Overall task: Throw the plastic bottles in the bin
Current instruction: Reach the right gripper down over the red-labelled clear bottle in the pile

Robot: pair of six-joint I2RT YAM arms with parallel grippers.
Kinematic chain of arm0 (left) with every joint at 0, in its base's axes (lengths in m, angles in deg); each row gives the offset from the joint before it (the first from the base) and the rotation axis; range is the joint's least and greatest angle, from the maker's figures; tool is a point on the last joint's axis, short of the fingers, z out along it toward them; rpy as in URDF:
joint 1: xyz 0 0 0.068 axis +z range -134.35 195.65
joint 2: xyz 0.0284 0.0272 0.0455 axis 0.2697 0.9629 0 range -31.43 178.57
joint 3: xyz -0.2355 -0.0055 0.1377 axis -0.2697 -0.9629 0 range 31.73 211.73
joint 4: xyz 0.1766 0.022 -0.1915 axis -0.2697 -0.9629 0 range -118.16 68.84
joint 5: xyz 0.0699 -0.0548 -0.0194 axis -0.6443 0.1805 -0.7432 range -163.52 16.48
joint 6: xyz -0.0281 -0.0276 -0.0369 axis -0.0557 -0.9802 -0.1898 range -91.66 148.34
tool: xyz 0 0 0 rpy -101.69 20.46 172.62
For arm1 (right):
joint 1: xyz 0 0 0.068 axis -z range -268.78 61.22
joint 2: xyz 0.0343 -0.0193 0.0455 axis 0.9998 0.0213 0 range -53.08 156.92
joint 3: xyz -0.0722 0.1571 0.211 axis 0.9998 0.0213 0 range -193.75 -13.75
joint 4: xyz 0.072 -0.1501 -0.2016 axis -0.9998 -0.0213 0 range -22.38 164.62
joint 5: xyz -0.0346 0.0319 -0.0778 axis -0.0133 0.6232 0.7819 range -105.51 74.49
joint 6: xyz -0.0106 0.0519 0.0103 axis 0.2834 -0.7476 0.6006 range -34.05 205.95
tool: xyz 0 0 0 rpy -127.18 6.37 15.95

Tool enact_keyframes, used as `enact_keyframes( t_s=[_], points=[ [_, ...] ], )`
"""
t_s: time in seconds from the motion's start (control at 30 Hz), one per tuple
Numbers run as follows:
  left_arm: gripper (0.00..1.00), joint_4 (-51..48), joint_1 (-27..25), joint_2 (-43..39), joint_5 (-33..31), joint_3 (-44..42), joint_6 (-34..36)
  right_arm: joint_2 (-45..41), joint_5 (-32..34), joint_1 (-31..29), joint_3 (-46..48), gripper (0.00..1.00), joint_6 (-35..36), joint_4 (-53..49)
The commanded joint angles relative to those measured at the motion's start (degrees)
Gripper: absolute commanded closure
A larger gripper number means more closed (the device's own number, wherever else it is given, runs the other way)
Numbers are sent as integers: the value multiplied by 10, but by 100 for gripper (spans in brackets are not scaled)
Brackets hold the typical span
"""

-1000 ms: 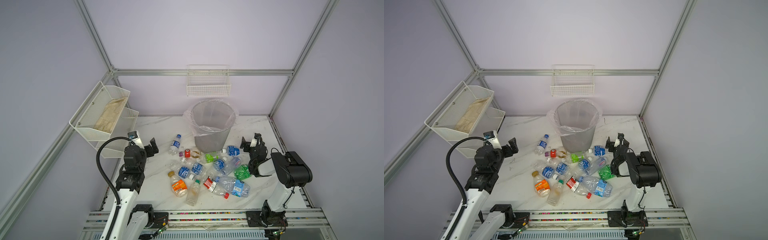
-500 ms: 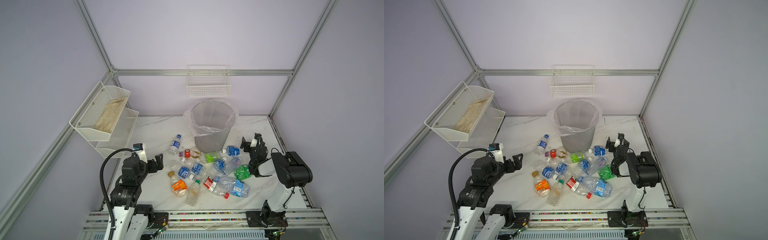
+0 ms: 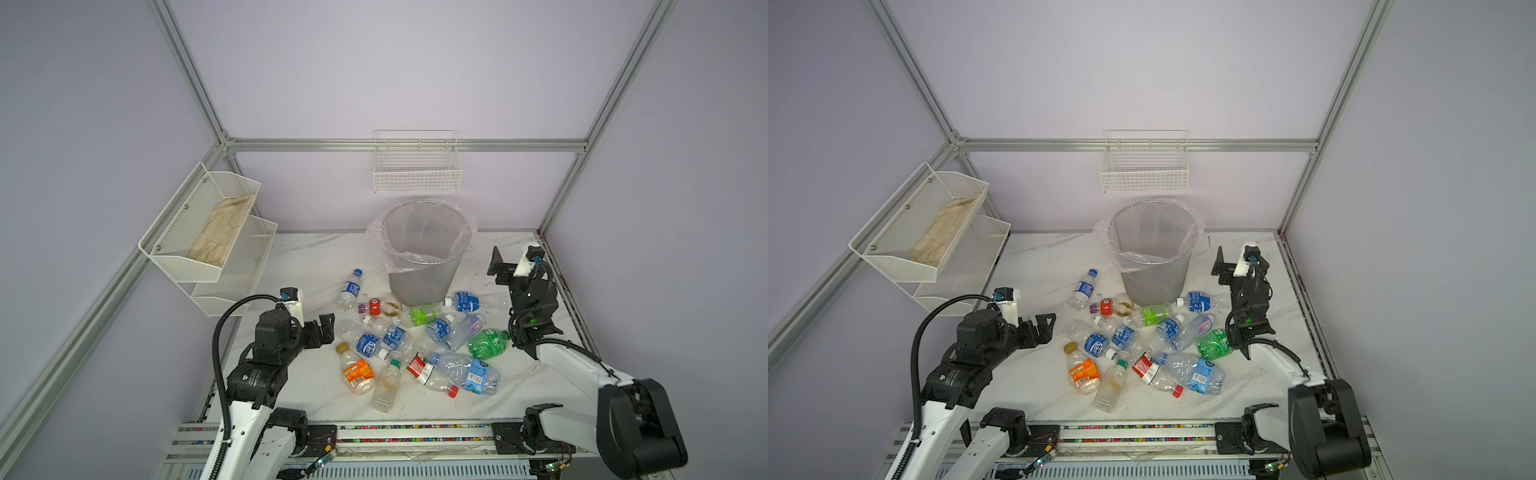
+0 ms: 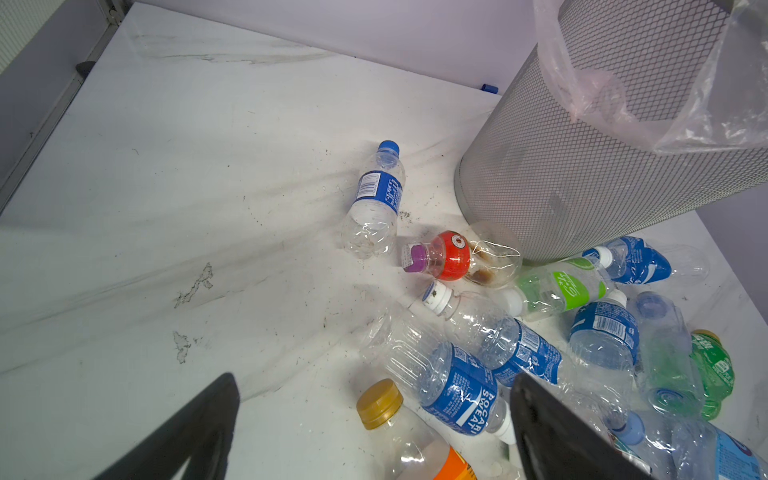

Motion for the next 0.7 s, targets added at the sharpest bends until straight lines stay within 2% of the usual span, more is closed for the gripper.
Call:
enact_keyframes(
  t_s=[0.0,0.03,0.07,0.13,0.2,0.43,0.67],
  points=[
    [0,6,-4,-1,-5,15,-3,-80,75,-3,-84,3,-253,-367],
    [0,6,-4,0,-5,16,-4,-94,0,2,-90,2,-245,-387],
    [0,6,-5,0,-5,15,-3,-99,-41,-3,-98,2,-233,-415],
    [0,6,-6,-2,-6,15,-4,-92,-71,-10,-112,2,-284,-477],
    [0,5,-8,-3,-6,15,-4,-87,-99,-14,-121,2,-301,-515],
    [0,6,-12,1,-6,14,-6,-86,-85,-59,-135,2,-293,-614],
    [0,6,-13,5,-1,14,-6,-112,-55,-129,-134,2,-328,-652]
  ],
)
